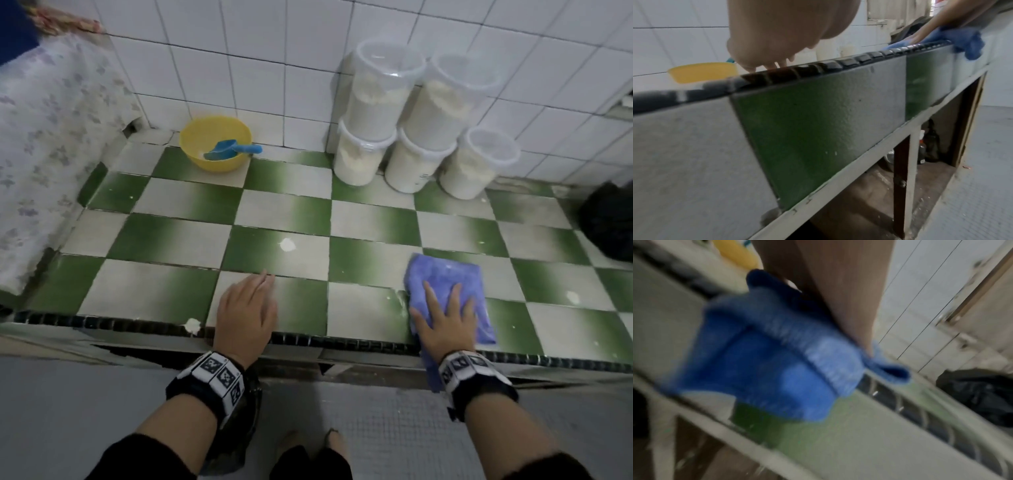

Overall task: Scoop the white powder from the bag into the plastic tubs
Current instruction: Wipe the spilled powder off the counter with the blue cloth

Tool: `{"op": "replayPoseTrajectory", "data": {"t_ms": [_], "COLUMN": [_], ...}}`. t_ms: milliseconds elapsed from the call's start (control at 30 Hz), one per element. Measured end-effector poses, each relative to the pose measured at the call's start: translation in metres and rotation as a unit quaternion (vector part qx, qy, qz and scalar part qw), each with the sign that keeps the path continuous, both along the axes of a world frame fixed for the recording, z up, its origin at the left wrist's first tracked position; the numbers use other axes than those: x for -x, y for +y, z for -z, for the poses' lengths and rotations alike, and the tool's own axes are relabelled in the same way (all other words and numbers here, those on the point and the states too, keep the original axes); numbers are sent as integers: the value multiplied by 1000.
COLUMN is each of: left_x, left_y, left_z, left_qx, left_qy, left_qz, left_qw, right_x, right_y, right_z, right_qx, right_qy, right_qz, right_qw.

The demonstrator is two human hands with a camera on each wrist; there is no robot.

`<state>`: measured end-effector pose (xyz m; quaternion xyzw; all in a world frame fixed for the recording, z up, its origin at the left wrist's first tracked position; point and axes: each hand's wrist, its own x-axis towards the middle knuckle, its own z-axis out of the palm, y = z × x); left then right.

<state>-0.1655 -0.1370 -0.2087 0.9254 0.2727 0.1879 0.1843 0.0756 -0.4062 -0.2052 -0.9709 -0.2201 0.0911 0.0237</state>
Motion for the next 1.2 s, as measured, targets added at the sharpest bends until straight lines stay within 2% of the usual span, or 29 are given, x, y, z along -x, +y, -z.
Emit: {"op": "replayPoseTrajectory", "data": {"t_ms": [100, 167, 267, 367, 467, 533, 633, 667, 700, 767, 867, 1000, 1133, 1200], "left_x": [-3, -3, -5, 0, 13, 23, 37, 41, 43, 42, 26, -15, -59, -80], "left_y": [-4, -2, 2, 7, 21, 33, 48, 51, 53, 53, 40, 1, -41, -57], "left_z": [2, 3, 0, -11, -26, -37, -47, -48, -48, -45, -40, -37, -37, -32], "left_qx": [-12, 3, 53, 165, 217, 214, 206, 201, 192, 181, 170, 139, 138, 123], "left_qy": [2, 1, -55, -169, -238, -260, -234, -222, -212, -199, -172, -117, -68, -49], "left_qz": [-19, -24, -25, -83, -152, -162, -165, -162, -156, -143, -104, -26, 11, 18], "left_qw": [1000, 1000, 997, 968, 935, 927, 936, 940, 945, 952, 965, 983, 988, 991], "right_x": [28, 58, 114, 153, 177, 194, 224, 226, 226, 215, 171, 92, 28, -6], "right_y": [38, 62, 90, 102, 122, 135, 144, 143, 140, 128, 99, 43, -27, -65], "right_z": [-11, -11, -24, -26, -28, -22, -22, -27, -30, -37, -49, -71, -84, -78], "right_qx": [13, -16, -111, -158, -176, -190, -237, -236, -255, -343, -408, -418, -423, -371], "right_qy": [-15, -41, 35, 68, 80, 93, 137, 150, 156, 166, 121, 40, -29, -48], "right_qz": [-118, -208, -234, -275, -312, -367, -463, -475, -469, -399, -282, -120, 60, 129], "right_qw": [993, 977, 965, 946, 930, 906, 843, 834, 831, 834, 860, 900, 904, 918]}}
